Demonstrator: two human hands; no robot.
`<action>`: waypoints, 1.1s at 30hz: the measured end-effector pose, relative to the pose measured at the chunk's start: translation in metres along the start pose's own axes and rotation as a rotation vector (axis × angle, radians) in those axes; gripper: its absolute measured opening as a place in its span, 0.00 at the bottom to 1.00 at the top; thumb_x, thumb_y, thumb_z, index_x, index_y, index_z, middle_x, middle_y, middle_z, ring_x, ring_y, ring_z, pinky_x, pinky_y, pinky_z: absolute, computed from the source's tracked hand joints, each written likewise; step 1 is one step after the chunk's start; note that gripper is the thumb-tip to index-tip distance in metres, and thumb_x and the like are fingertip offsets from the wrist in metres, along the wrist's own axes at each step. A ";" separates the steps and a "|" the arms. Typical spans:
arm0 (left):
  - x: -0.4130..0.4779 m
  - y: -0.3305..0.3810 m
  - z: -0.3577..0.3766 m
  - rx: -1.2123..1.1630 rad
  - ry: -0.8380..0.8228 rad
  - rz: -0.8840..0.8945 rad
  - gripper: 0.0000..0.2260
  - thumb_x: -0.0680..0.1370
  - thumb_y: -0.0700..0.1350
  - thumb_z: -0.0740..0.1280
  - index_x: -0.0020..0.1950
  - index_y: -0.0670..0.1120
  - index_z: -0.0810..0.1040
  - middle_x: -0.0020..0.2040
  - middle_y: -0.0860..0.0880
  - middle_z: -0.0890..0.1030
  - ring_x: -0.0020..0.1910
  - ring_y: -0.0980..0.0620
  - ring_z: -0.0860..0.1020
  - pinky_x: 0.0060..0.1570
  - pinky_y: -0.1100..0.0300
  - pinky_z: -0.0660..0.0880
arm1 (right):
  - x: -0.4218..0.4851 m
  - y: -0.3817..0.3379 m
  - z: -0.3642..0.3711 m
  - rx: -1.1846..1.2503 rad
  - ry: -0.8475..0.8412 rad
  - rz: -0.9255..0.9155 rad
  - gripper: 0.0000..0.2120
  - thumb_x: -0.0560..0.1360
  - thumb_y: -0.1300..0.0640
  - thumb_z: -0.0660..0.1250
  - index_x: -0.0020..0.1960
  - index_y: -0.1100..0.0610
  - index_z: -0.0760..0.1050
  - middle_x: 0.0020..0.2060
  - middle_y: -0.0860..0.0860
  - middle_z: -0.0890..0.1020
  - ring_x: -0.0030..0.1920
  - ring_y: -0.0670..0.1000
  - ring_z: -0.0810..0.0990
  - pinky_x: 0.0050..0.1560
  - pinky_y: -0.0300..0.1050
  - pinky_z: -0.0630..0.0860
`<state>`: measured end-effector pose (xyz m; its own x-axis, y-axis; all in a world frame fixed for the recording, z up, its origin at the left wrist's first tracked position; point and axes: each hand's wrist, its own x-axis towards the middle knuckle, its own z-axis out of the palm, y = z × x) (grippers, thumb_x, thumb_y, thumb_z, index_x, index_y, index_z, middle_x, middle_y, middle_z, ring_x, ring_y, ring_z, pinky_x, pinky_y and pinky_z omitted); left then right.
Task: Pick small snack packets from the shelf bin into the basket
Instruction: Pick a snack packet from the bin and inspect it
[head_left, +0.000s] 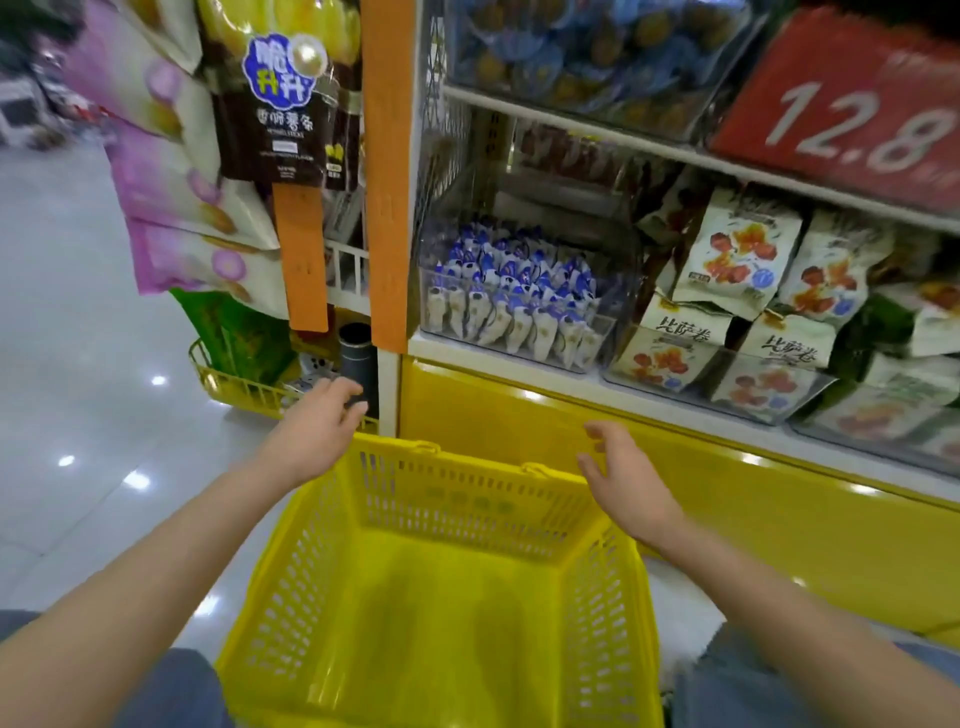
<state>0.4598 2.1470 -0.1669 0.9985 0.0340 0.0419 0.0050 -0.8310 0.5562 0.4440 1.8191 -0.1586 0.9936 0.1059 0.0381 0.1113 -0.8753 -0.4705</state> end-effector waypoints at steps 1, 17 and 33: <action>0.011 0.016 -0.008 0.017 0.024 0.070 0.15 0.81 0.46 0.58 0.66 0.42 0.70 0.61 0.42 0.73 0.60 0.43 0.72 0.60 0.49 0.69 | 0.014 -0.016 -0.010 0.020 0.031 -0.065 0.18 0.78 0.56 0.61 0.67 0.58 0.66 0.63 0.54 0.73 0.63 0.51 0.72 0.62 0.44 0.67; 0.118 0.072 -0.023 0.245 0.160 0.530 0.17 0.81 0.48 0.56 0.69 0.46 0.67 0.62 0.49 0.71 0.63 0.49 0.66 0.57 0.56 0.65 | 0.264 -0.151 0.005 0.052 -0.156 -0.181 0.15 0.77 0.53 0.63 0.60 0.59 0.75 0.55 0.54 0.80 0.55 0.52 0.77 0.50 0.40 0.69; 0.070 0.063 -0.035 -0.403 0.115 0.271 0.09 0.80 0.47 0.58 0.59 0.54 0.72 0.52 0.59 0.76 0.51 0.66 0.72 0.47 0.75 0.68 | 0.196 -0.161 -0.044 0.495 0.385 -0.352 0.04 0.78 0.56 0.61 0.46 0.50 0.72 0.41 0.48 0.78 0.42 0.49 0.79 0.44 0.52 0.80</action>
<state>0.5283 2.1167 -0.1004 0.9485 -0.0733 0.3081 -0.2977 -0.5384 0.7883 0.6213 1.9596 -0.0368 0.8456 0.0887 0.5264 0.4963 -0.4936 -0.7142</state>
